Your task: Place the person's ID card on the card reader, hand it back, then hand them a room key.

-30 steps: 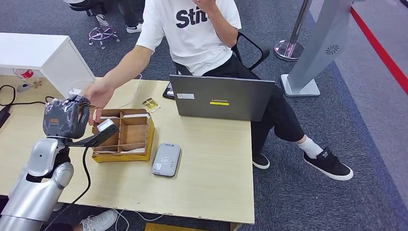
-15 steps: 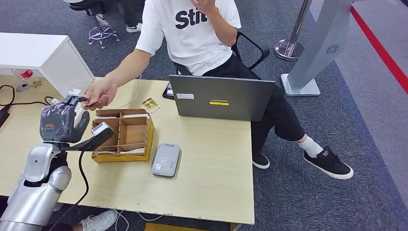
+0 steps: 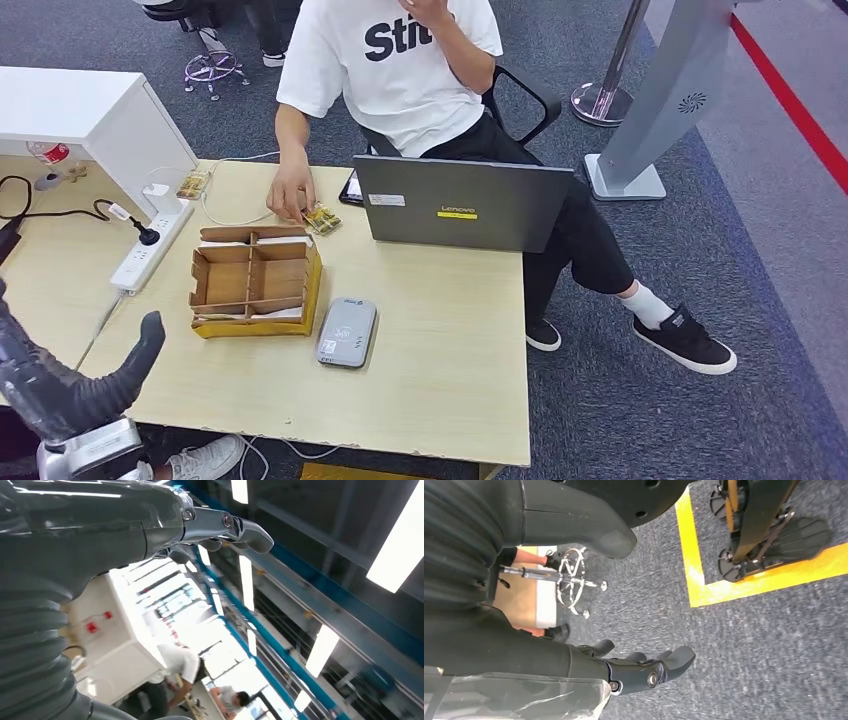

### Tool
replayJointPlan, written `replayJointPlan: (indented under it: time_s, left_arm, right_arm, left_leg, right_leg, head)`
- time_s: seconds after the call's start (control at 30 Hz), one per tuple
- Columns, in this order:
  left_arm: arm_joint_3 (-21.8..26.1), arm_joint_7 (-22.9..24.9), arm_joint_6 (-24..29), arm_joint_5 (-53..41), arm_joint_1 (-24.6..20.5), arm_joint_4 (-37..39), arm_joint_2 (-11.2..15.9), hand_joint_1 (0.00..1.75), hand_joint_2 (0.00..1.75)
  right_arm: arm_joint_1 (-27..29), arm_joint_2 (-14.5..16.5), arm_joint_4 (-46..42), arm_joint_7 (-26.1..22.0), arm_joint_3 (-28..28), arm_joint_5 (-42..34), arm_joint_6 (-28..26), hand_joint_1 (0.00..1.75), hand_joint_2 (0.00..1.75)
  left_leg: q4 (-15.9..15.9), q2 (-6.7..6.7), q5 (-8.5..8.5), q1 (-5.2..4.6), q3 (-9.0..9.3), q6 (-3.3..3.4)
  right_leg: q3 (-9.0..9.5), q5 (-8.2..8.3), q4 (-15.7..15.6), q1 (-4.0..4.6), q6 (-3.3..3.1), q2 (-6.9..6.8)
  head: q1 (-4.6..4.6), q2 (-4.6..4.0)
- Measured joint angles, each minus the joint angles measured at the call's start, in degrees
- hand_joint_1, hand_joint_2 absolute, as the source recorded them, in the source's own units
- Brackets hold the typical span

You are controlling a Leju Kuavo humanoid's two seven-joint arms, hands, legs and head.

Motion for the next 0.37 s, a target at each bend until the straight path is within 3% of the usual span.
replayJointPlan:
  time_s: [0.1,0.2,0.3,0.37]
  left_arm:
    - [3.5,-0.4,-2.6,10.6,4.7,-4.7,-4.9,0.00,1.75]
    - [11.1,-0.4,-11.0,20.8,6.6,-4.7,-10.2,0.00,1.75]
    - [20.6,-0.2,-18.7,23.5,5.5,1.0,-14.2,0.00,1.75]
    - [25.7,0.7,-22.2,23.2,3.7,6.6,-15.3,0.00,1.75]
  right_arm:
    - [0.1,0.2,0.0,1.3,-0.7,-0.2,-0.6,0.00,1.75]
    - [0.2,0.6,0.0,2.7,-1.4,-0.5,-1.1,0.00,1.75]
    - [0.3,1.4,0.0,3.3,-1.9,-0.1,-1.3,0.00,1.75]
    - [0.4,1.8,0.0,3.7,-2.0,0.4,-1.2,0.00,1.75]
  left_leg:
    - [0.0,-0.04,-0.02,0.02,0.00,0.01]
    - [0.0,-0.09,0.00,0.04,0.02,0.00]
    - [0.0,-0.10,0.02,0.05,0.06,-0.03]
    - [-0.1,-0.10,0.04,0.05,0.08,-0.05]
  right_leg:
    - [0.05,-0.03,0.0,0.01,0.03,-0.06]
    - [0.06,-0.03,0.0,0.03,0.02,-0.13]
    - [0.09,-0.03,0.0,0.03,0.02,-0.15]
    - [0.12,-0.03,0.0,0.04,0.01,-0.15]
  head:
    - [-0.04,0.00]
    - [-0.09,0.00]
    - [-0.11,0.00]
    - [-0.15,0.00]
